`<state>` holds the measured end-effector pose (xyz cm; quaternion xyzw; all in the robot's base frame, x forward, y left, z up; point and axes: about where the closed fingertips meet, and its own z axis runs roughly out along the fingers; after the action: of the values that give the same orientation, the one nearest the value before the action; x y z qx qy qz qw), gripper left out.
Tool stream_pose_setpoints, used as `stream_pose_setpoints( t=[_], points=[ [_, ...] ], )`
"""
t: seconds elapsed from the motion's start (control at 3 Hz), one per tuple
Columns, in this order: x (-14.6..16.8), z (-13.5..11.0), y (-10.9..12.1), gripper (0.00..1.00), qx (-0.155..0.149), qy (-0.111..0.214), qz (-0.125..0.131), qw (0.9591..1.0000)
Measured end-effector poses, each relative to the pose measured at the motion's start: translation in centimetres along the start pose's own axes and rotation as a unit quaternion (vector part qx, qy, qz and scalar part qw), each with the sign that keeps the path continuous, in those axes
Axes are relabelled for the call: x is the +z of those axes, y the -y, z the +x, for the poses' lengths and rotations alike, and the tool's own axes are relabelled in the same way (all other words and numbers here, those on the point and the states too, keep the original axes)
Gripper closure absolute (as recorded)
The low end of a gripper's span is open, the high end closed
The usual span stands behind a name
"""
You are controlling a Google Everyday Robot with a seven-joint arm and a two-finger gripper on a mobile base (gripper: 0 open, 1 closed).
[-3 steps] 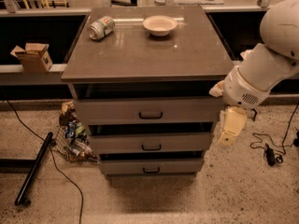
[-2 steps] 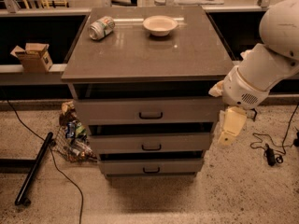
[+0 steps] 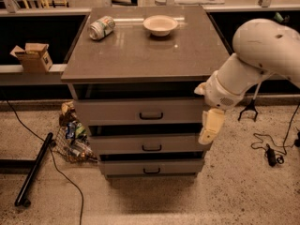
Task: Open top drawer
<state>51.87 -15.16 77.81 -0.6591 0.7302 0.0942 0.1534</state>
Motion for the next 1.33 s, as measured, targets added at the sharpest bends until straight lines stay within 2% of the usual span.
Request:
stream_pose_setpoints(
  t=[0.33, 0.67, 1.0, 1.33],
  points=[
    [3.3, -1.0, 3.5, 0.00, -0.025, 0.006, 0.015, 0.9996],
    [6.1, -1.8, 6.4, 0.00, -0.035, 0.004, 0.016, 0.9992],
    [8.7, -2.4, 8.8, 0.00, -0.034, 0.003, 0.005, 0.9994],
    [11.4, -2.6, 10.6, 0.00, -0.026, 0.007, -0.017, 0.9995]
  ],
)
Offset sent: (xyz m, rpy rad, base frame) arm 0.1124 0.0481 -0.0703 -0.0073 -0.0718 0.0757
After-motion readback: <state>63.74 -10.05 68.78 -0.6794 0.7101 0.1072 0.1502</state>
